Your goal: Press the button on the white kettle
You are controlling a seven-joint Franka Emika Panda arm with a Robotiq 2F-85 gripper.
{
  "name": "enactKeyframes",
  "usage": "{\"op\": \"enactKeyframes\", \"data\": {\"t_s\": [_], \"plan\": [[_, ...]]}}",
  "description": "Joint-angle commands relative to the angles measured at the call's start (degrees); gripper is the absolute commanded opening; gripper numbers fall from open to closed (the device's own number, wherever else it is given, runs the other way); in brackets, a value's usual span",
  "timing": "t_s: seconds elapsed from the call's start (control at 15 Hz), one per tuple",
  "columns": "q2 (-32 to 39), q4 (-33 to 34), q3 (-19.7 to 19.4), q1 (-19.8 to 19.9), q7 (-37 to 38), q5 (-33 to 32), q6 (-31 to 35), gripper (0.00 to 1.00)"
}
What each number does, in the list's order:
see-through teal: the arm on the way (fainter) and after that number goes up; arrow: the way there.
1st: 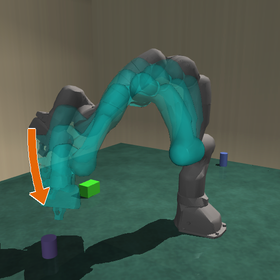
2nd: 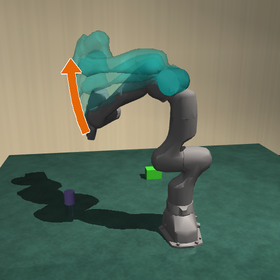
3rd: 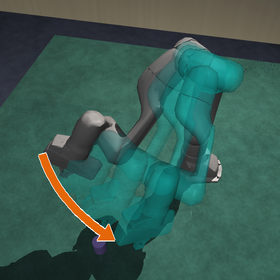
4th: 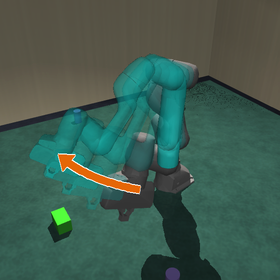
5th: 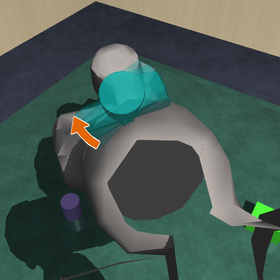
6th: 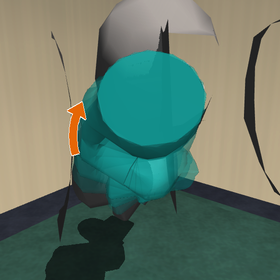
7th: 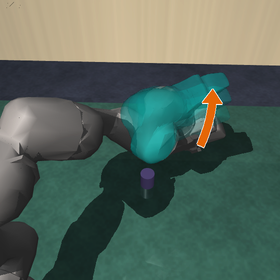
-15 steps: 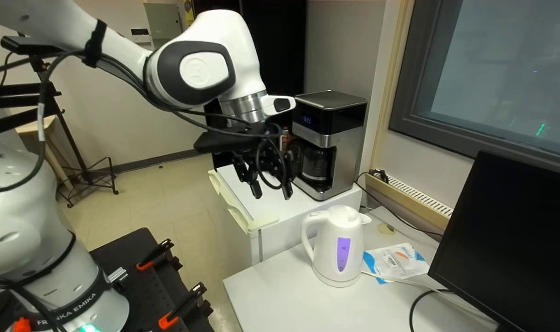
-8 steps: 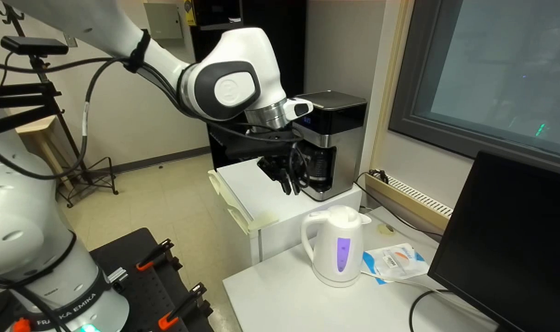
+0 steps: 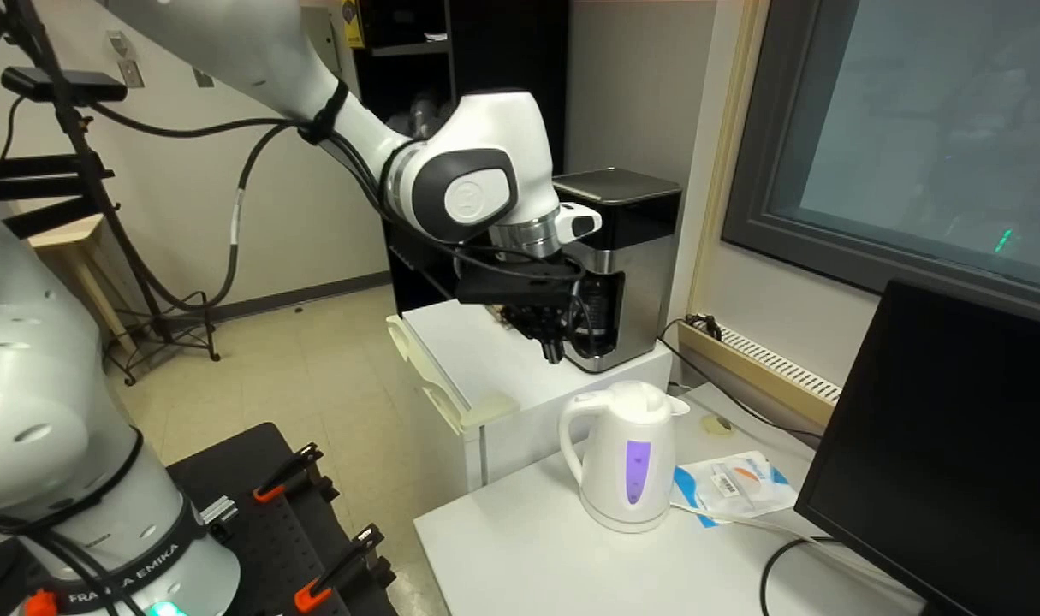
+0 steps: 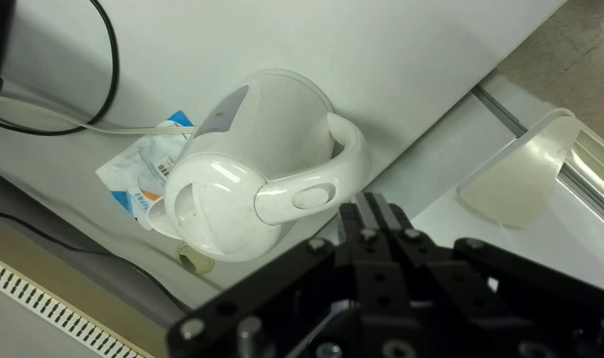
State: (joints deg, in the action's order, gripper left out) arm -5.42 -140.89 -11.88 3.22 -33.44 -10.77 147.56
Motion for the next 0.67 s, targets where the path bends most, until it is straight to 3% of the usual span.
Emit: {"op": "enactKeyframes", "data": {"t_s": [0.0, 0.6], "plan": [[5.79, 3.99, 1.34, 1.03, -0.56, 1.80, 1.36, 0.01], [14.62, 8.30, 4.14, 3.23, 1.76, 0.58, 7.35, 0.01]]}}
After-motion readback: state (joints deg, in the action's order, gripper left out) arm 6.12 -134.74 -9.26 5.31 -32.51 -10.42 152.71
